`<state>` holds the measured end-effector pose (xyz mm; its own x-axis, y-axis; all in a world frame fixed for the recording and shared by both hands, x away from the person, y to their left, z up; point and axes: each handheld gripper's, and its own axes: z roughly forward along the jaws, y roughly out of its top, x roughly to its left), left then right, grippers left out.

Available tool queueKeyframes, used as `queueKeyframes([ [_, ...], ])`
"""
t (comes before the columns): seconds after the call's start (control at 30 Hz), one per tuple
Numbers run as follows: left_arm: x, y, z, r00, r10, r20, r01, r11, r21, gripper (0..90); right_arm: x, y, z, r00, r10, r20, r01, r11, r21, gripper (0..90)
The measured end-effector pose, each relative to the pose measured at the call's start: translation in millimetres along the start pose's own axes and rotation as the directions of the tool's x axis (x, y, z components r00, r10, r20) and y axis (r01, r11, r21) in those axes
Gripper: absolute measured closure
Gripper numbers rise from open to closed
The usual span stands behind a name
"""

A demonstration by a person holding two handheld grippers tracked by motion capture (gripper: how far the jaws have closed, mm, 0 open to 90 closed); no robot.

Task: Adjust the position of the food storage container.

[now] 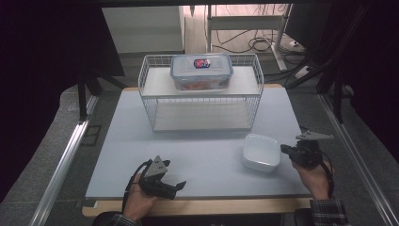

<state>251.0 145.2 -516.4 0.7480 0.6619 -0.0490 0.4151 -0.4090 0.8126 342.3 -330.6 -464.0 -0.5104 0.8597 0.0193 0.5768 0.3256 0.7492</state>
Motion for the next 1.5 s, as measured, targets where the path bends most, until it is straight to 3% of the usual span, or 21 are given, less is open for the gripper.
queueKeyframes([
  [0.17, -0.5, 0.2, 0.7, 1.0000, 0.001, 0.005, -0.001, 1.0000, 0.000, 5.2, 12.0, 6.8, 9.7, 0.9989, -0.031, -0.034, 0.031, 1.000, 0.002, 89.7],
  [0.93, 0.1, 0.7, 3.7, 0.9999, -0.006, 0.016, 0.006, 1.0000, 0.002, 5.4, 45.3, 27.7, 43.4, 0.9873, -0.078, -0.138, 0.079, 0.997, 0.000, 89.8],
  [1.5, 0.2, 0.6, 3.8, 0.9998, -0.006, 0.017, 0.006, 1.0000, 0.004, 5.4, 84.6, 41.0, 67.6, 0.9605, -0.116, -0.253, 0.119, 0.993, -0.005, 89.7],
])
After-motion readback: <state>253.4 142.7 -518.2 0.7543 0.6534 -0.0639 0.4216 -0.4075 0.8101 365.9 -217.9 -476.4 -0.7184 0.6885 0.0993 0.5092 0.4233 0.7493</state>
